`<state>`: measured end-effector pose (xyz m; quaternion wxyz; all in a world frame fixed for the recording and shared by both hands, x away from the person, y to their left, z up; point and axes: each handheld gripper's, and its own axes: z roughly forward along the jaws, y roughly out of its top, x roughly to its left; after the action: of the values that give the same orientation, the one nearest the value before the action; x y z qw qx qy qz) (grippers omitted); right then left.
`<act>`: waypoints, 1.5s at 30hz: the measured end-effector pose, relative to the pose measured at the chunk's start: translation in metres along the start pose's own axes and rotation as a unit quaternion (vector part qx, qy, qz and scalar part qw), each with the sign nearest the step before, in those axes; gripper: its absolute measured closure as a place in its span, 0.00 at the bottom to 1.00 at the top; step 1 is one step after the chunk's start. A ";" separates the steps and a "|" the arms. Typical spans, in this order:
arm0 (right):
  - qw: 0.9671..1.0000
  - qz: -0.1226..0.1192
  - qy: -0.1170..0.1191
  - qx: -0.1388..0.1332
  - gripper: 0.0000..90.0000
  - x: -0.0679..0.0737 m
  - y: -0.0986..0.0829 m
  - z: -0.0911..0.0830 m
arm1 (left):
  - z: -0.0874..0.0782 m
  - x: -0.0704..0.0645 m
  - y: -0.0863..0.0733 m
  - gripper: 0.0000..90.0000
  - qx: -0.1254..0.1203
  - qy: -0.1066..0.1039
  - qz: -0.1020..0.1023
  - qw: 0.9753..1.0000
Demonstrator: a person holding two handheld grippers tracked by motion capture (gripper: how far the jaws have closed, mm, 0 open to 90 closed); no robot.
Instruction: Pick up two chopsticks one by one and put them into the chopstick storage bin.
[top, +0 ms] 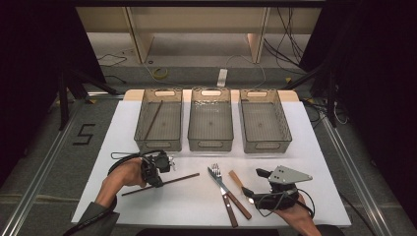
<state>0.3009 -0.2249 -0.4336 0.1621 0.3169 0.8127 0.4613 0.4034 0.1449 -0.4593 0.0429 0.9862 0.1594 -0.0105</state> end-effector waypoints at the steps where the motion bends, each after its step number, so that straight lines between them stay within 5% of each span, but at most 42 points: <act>1: 1.000 0.000 0.000 -0.001 0.26 0.000 0.000 0.000 | 0.000 0.000 0.001 0.93 0.005 0.001 0.003 1.000; 14: 1.000 -0.002 -0.001 -0.001 0.26 0.000 0.000 0.000 | -0.016 0.007 -0.002 0.94 -0.037 -0.012 -0.055 0.998; 20: 1.000 -0.002 -0.001 -0.001 0.26 0.000 0.000 0.000 | -0.024 0.009 -0.003 0.94 -0.064 -0.003 -0.087 0.994; 27: 1.000 -0.002 -0.002 -0.003 0.26 0.000 0.000 0.000 | -0.034 0.010 -0.003 0.94 -0.096 0.020 -0.097 0.990; 32: 1.000 -0.002 -0.001 -0.002 0.26 0.000 0.000 0.000 | -0.045 0.012 -0.005 0.94 -0.140 0.032 -0.120 0.982; 37: 1.000 -0.002 -0.002 -0.002 0.26 0.000 0.000 0.000 | -0.056 0.015 -0.009 0.94 -0.178 0.043 -0.148 0.972; 41: 1.000 0.001 -0.003 -0.001 0.26 0.000 0.000 0.000 | -0.066 0.018 -0.013 0.94 -0.210 0.054 -0.176 0.960; 45: 1.000 0.001 -0.002 -0.002 0.26 0.000 0.000 0.000 | -0.074 0.022 -0.017 0.94 -0.229 0.064 -0.194 0.952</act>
<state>0.3006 -0.2249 -0.4339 0.1640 0.3182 0.8114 0.4620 0.4198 0.1744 -0.3873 0.2541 0.8987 0.3479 0.0817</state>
